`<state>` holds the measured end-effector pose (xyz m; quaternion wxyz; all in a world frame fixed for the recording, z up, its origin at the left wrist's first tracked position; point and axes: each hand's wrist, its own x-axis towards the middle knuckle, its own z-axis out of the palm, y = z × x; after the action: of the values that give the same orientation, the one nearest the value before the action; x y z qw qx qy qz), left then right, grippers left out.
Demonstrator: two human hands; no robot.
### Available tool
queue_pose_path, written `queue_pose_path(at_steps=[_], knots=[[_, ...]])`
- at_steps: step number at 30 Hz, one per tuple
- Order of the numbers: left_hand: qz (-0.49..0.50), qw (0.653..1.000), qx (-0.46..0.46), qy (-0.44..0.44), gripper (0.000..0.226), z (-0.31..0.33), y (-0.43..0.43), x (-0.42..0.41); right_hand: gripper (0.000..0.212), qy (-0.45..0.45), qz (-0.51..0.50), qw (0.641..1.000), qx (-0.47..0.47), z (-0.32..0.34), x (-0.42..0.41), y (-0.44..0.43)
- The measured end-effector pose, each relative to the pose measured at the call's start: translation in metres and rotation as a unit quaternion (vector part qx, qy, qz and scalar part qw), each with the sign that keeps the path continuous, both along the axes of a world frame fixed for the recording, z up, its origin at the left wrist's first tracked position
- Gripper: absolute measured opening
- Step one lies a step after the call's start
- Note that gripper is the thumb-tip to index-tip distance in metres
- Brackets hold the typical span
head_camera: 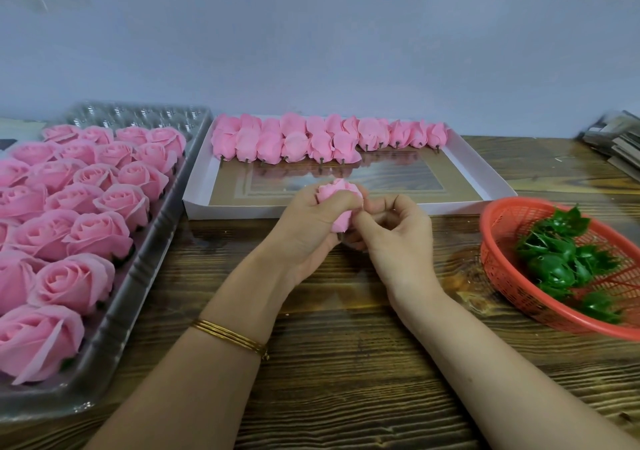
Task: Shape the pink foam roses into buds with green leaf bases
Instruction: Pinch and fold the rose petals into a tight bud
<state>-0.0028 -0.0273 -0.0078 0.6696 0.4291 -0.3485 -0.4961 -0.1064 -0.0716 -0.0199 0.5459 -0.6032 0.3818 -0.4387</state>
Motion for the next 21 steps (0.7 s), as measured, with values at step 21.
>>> queue_pose_path(at_steps=[21], knots=[[0.155,0.973,-0.004,-0.174,0.011,0.002,0.006,-0.004,0.028,-0.101,0.07,0.99,0.075,0.011,-0.001,0.001]])
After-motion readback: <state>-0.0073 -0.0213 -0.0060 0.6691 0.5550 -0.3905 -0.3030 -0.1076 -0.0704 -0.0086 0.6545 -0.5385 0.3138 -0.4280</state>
